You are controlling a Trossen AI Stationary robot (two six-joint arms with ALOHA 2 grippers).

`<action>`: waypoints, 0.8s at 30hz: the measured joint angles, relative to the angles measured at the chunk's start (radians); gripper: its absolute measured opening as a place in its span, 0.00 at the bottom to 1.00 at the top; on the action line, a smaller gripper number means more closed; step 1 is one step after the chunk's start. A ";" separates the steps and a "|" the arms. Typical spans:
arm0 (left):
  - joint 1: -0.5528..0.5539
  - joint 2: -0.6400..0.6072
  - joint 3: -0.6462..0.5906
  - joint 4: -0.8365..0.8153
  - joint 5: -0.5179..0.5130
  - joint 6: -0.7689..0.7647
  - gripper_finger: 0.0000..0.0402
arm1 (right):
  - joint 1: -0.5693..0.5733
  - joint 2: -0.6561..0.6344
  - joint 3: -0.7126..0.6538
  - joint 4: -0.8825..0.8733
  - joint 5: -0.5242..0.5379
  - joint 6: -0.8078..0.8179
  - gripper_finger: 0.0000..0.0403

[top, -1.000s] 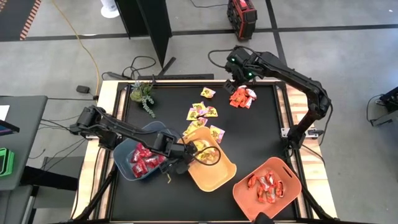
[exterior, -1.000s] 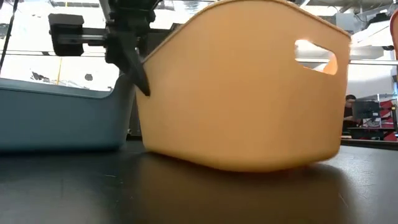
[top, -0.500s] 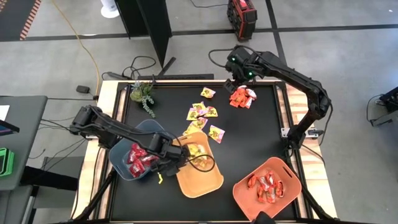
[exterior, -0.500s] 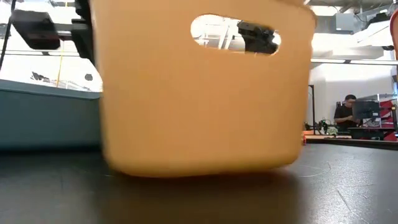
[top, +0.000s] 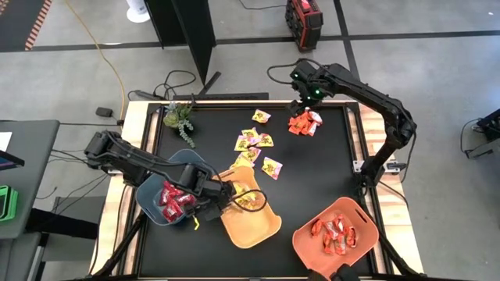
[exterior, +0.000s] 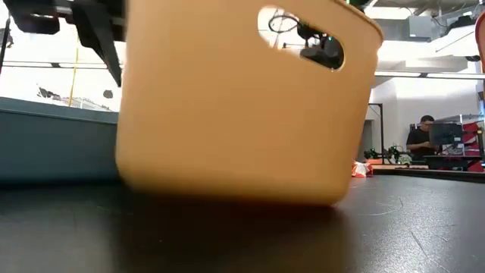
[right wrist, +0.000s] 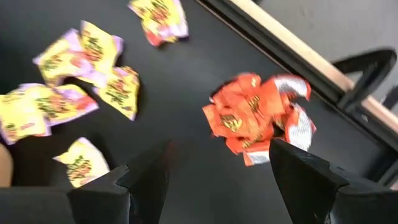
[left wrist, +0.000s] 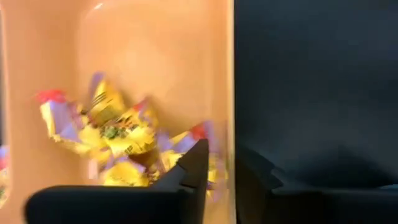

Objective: Sort candy
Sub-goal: Adjust the yellow bin, then put the orange chocolate into the orange bin

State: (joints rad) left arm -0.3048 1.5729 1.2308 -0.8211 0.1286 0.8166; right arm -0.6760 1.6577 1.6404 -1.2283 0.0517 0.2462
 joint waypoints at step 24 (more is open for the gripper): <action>-0.011 -0.092 0.045 -0.032 -0.195 -0.172 0.69 | -0.150 0.251 -0.002 -0.064 -0.086 -0.008 0.71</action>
State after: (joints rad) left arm -0.3157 1.4814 1.2758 -0.8531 -0.0667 0.6443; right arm -0.8264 1.9090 1.6388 -1.2919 -0.0341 0.2379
